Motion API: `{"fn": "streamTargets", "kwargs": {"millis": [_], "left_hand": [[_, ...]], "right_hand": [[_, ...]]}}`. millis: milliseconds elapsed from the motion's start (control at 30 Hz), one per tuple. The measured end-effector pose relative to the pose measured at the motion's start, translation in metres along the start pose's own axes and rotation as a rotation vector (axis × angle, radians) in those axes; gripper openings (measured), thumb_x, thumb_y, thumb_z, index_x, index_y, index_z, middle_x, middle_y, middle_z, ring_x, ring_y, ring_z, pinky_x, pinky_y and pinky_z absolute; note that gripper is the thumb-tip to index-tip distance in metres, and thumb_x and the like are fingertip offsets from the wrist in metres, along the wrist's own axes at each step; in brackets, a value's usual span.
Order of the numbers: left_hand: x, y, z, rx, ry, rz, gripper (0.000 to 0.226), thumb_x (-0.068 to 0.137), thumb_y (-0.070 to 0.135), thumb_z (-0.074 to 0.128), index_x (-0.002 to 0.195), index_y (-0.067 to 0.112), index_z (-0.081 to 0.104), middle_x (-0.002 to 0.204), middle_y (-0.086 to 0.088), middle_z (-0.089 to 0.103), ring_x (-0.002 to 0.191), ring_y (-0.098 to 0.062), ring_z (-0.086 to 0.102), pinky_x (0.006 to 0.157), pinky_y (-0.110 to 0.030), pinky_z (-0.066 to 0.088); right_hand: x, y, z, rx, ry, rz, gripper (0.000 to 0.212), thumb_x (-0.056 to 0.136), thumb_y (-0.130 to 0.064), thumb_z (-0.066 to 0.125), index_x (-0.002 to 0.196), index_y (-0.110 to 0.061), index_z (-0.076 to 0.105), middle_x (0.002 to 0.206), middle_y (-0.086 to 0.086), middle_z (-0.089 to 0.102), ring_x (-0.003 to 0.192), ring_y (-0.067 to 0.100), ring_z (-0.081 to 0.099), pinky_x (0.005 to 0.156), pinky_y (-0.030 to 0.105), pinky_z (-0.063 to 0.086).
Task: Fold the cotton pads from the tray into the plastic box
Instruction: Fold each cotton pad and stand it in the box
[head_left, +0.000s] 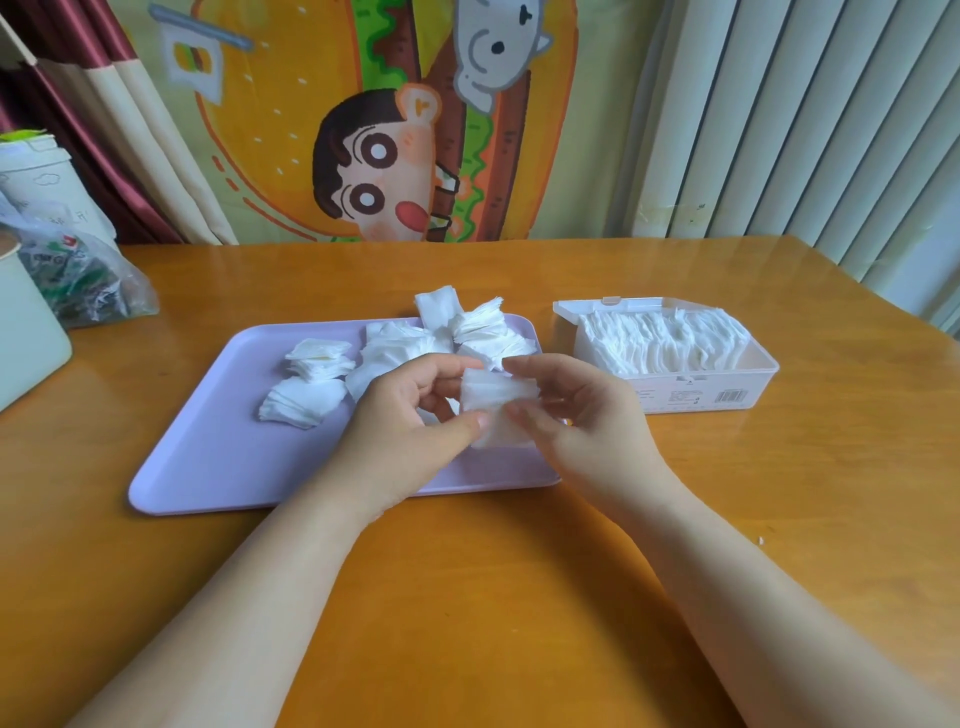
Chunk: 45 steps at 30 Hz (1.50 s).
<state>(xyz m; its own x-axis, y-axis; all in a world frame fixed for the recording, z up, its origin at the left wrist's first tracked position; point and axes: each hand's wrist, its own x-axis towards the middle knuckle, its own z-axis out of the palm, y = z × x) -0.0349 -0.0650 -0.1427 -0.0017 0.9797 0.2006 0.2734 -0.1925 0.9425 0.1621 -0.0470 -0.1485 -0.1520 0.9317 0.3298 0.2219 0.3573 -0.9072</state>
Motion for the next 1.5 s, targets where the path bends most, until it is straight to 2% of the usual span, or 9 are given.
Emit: {"fn": "streamTargets", "kwargs": {"millis": [133,333,467,600,767,1033,1200,1400,1500], "left_hand": [[-0.004,0.0,0.004,0.215,-0.011,0.047,0.047,0.079,0.013,0.088,0.116,0.037,0.07,0.111,0.013,0.067,0.083,-0.014,0.061,0.074,-0.011,0.05],[-0.007,-0.001,0.007,0.292,-0.048,0.083,0.067,0.076,0.023,0.09,0.136,0.039,0.064,0.117,0.016,0.061,0.081,-0.01,0.063,0.078,-0.012,0.051],[-0.007,-0.004,0.009,0.374,-0.028,0.062,0.055,0.081,0.024,0.084,0.13,0.042,0.066,0.092,0.015,0.062,0.08,-0.007,0.063,0.076,-0.014,0.051],[-0.004,-0.004,0.007,0.31,0.034,0.056,0.034,0.09,0.011,0.076,0.103,0.043,0.074,0.082,0.002,0.067,0.068,-0.006,0.06,0.07,-0.021,0.054],[-0.001,0.002,0.002,0.042,0.091,-0.016,0.026,0.096,0.016,0.072,0.113,0.034,0.076,0.089,0.013,0.068,0.083,-0.004,0.062,0.081,-0.016,0.05],[-0.003,0.009,0.004,-0.071,0.104,-0.025,0.015,0.093,0.026,0.079,0.088,0.012,0.074,0.079,-0.009,0.071,0.072,-0.01,0.064,0.067,-0.024,0.054],[-0.006,0.01,0.01,-0.074,0.124,-0.014,0.012,0.086,0.01,0.084,0.092,0.015,0.074,0.083,-0.004,0.074,0.074,-0.009,0.065,0.073,-0.02,0.055],[-0.005,0.011,0.006,-0.13,0.104,-0.009,0.014,0.092,0.008,0.077,0.097,0.021,0.077,0.088,0.003,0.078,0.082,-0.013,0.07,0.071,-0.025,0.051],[-0.006,0.01,0.008,-0.106,0.099,0.0,0.015,0.093,0.009,0.076,0.097,0.024,0.079,0.091,0.001,0.079,0.086,-0.02,0.071,0.073,-0.03,0.054]], "right_hand": [[-0.005,0.0,0.001,-0.232,-0.08,-0.112,0.041,0.093,-0.003,0.07,0.128,-0.024,0.075,0.119,-0.018,0.075,0.115,-0.003,0.066,0.099,0.012,0.047],[-0.007,0.009,0.002,-0.417,-0.055,-0.204,0.039,0.095,-0.004,0.068,0.133,-0.016,0.073,0.093,-0.013,0.066,0.085,0.001,0.061,0.073,0.011,0.044],[-0.006,0.01,0.005,-0.461,-0.072,-0.25,0.031,0.099,-0.006,0.063,0.126,-0.015,0.076,0.085,-0.005,0.066,0.078,0.01,0.061,0.069,0.018,0.045],[-0.008,0.005,0.002,-0.377,-0.108,-0.137,0.043,0.094,-0.015,0.075,0.136,-0.019,0.07,0.104,-0.02,0.066,0.088,-0.016,0.059,0.081,0.005,0.043],[-0.004,0.003,0.002,-0.056,-0.066,0.104,0.029,0.095,-0.015,0.076,0.123,-0.02,0.075,0.075,-0.014,0.07,0.067,0.01,0.061,0.066,0.028,0.05],[-0.003,-0.013,-0.003,0.388,-0.015,0.264,0.016,0.099,-0.003,0.069,0.11,0.003,0.06,0.09,0.031,0.072,0.072,0.028,0.069,0.077,0.043,0.064],[-0.003,-0.017,-0.002,0.461,-0.1,0.352,0.023,0.096,0.005,0.067,0.106,-0.009,0.052,0.087,0.026,0.067,0.079,0.032,0.07,0.084,0.047,0.063],[-0.003,-0.019,0.0,0.465,-0.192,0.38,0.048,0.097,0.005,0.067,0.14,-0.014,0.054,0.119,0.022,0.074,0.098,0.036,0.077,0.086,0.046,0.065],[-0.003,-0.019,0.0,0.445,-0.201,0.373,0.042,0.101,0.002,0.064,0.138,-0.015,0.056,0.113,0.012,0.075,0.096,0.029,0.077,0.083,0.043,0.065]]}}
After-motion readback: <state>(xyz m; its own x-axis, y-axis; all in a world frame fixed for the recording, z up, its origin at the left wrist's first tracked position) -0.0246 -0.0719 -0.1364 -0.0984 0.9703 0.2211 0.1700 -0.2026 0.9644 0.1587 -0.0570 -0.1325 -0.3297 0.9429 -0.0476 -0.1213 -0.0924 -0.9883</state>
